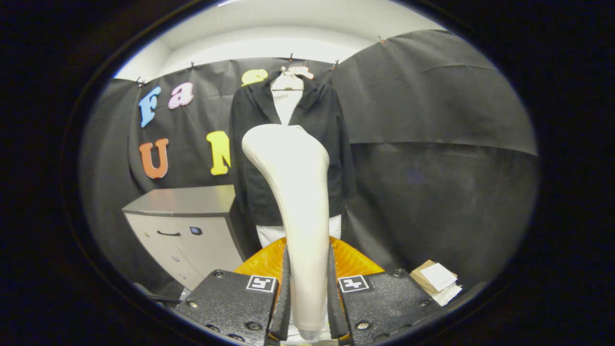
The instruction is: Iron the clothes twice with a garment steamer, once on the left side and once on the right side.
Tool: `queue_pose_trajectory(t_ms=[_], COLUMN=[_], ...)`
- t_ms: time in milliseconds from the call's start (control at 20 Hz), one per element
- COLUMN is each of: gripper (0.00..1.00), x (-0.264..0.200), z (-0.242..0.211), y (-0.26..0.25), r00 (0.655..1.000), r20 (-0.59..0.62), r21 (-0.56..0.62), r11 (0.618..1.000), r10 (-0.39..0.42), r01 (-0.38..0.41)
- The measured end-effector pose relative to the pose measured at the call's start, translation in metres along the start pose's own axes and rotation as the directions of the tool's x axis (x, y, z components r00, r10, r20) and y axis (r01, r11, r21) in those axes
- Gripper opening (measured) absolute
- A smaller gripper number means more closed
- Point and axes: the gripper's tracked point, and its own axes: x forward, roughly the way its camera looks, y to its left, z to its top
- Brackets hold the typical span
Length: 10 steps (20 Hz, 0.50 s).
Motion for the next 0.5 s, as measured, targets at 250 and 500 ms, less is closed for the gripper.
queue_pose_trajectory(t_ms=[250,500], gripper=[0.34,0.34], x=[-0.039,-0.052], z=[0.025,0.031], y=[0.020,0.026], r00=[0.997,0.989], r20=[0.051,0.066], r21=[-0.019,-0.028], r11=[0.998,0.991], r10=[0.055,0.130], r01=[-0.054,-0.128])
